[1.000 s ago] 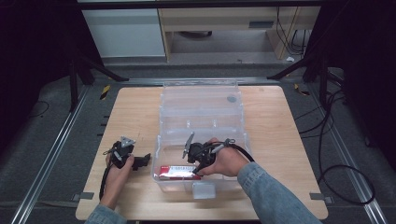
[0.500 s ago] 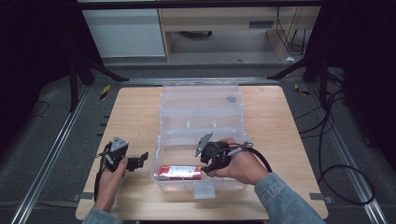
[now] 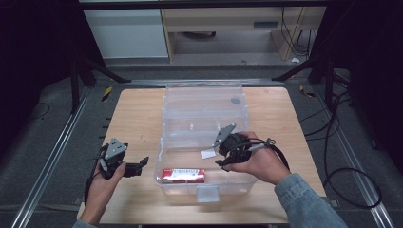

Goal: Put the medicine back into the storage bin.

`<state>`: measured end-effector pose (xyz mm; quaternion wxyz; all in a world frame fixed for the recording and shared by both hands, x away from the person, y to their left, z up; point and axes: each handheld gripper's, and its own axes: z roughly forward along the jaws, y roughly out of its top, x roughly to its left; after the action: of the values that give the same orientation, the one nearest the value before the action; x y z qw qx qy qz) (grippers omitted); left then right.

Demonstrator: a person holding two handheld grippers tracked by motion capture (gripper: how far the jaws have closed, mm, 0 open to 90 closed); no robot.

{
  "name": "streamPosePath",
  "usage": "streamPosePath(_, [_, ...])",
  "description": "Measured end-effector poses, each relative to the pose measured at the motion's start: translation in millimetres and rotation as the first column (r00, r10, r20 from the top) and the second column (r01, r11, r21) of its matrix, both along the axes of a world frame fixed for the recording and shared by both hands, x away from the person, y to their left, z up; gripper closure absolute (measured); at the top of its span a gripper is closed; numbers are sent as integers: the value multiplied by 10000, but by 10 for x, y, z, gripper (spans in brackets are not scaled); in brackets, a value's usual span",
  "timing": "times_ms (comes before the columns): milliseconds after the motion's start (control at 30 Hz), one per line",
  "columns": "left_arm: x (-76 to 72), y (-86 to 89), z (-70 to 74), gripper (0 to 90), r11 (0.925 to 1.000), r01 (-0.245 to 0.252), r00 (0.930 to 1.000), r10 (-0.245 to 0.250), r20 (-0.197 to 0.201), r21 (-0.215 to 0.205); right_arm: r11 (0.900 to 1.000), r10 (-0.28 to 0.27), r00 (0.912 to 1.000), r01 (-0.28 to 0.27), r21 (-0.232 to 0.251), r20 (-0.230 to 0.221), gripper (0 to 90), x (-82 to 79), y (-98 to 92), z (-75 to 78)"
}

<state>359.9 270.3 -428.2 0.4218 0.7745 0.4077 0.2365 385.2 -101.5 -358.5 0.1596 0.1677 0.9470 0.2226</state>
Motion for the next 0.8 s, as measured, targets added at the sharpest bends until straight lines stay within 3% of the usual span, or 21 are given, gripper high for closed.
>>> streamPosePath(100, [-60,-34,147,60,9994,189,9998,-191,-63,-298,9990,-411,9991,409,204,90,335,49,-38,69])
streamPosePath(133, [-87,-54,221,59,9988,295,9996,-295,8,-385,9975,-443,9990,439,545,65,323,79,-59,102])
streamPosePath(233, [-110,-106,360,58,9965,752,9968,-741,284,-365,9967,-523,9986,518,633,76,311,100,-66,120])
streamPosePath(333, [-145,-202,468,51,9943,1039,9944,-1034,196,-232,9921,-1033,9944,1015,734,209,289,169,-97,172])
streamPosePath(433, [-167,-271,507,51,9913,1299,9913,-1294,235,-199,9907,-1105,9934,1077,836,293,304,204,-106,196])
streamPosePath(567, [-227,-431,559,51,9818,1897,9814,-1896,290,-15,9897,-1231,9907,1182,810,581,364,269,-136,256])
streamPosePath(800, [-251,-606,514,72,9669,2530,9673,-2535,102,332,9868,-1565,9827,1514,578,993,464,355,-215,331])
